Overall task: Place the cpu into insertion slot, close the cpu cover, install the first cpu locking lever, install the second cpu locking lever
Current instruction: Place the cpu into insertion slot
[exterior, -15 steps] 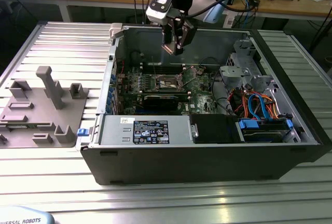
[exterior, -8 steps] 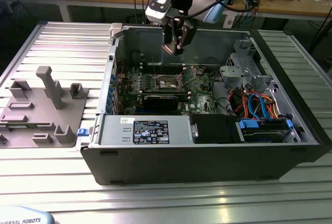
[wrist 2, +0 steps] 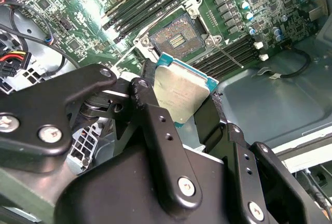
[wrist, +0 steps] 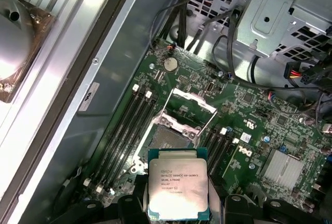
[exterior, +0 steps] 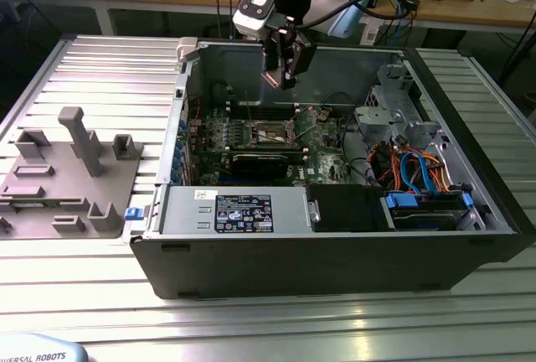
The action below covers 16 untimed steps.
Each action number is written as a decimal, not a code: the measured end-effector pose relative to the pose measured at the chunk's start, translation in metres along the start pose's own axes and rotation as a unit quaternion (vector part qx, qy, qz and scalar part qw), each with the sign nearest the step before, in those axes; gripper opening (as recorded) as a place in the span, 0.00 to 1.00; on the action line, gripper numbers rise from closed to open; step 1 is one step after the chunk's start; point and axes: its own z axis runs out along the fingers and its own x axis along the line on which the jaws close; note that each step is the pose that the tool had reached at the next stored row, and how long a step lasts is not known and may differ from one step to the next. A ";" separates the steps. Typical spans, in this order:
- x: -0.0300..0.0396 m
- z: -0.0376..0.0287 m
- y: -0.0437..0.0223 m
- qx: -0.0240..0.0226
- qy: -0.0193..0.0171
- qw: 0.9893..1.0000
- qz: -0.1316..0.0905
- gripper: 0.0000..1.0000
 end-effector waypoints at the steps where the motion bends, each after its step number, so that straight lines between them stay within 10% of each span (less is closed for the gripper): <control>1: 0.0000 0.0000 0.0000 0.000 0.000 1.000 0.001 0.54; 16: 0.0000 0.0002 0.0000 0.000 -0.002 1.000 0.028 0.54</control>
